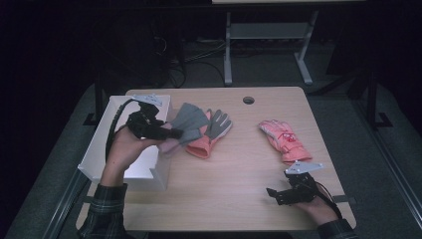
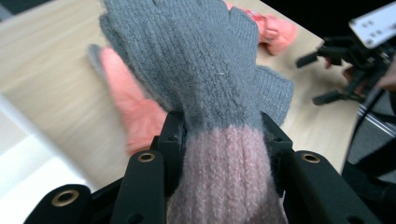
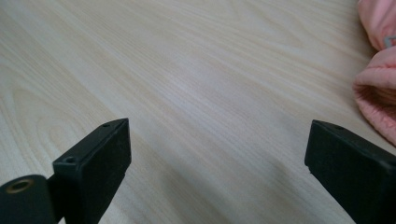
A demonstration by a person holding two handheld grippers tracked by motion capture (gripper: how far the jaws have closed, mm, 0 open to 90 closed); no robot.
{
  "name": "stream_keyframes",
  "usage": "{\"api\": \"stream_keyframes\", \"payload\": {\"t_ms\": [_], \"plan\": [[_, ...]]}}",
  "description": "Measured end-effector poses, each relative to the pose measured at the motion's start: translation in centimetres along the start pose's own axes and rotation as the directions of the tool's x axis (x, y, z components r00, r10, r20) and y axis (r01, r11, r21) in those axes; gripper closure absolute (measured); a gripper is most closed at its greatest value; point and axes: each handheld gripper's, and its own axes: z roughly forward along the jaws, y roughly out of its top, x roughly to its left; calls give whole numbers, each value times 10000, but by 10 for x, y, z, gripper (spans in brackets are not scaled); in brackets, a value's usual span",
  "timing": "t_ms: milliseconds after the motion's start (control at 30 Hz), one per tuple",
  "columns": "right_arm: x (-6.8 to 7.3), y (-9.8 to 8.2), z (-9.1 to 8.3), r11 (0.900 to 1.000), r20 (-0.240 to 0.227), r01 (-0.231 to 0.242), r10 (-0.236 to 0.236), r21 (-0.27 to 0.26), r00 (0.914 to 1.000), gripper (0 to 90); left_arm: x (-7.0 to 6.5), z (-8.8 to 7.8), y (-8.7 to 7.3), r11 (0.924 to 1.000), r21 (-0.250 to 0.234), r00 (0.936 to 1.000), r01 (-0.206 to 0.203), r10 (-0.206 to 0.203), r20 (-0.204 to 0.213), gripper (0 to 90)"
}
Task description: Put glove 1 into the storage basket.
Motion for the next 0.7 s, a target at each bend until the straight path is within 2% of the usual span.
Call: {"api": "stream_keyframes", "payload": {"t_ms": [67, 167, 267, 533, 633, 667, 700], "plan": [[0, 0, 0, 10000, 4, 2, -2, 21, 10000, 66, 8, -8, -5, 9996, -154, 9991, 255, -260, -335, 610], [0, 0, 0, 10000, -50, 5, -5, -44, 10000, 66, 18, -16, -13, 9987, -125, 9957, 491, -500, -774, 610], [-1, 2, 0, 9999, -87, 103, -104, -107, 9999, 67, 31, -24, -24, 9955, -244, 9884, 913, -936, -1192, 610], [1, 2, 1, 9998, -230, 189, -191, -105, 9996, 66, 48, -39, -39, 9884, -529, 9732, 1420, -1492, -1752, 610], [1, 2, 1, 9997, -234, 226, -229, -129, 9995, 66, 54, -41, -44, 9872, -449, 9617, 1531, -1593, -2231, 610], [2, 3, 1, 9997, -236, 230, -233, -127, 9994, 66, 57, -41, -46, 9855, -426, 9534, 1645, -1699, -2491, 609], [2, 3, 1, 9996, -230, 236, -239, -143, 9994, 66, 60, -40, -49, 9848, -404, 9483, 1688, -1734, -2657, 609]]}}
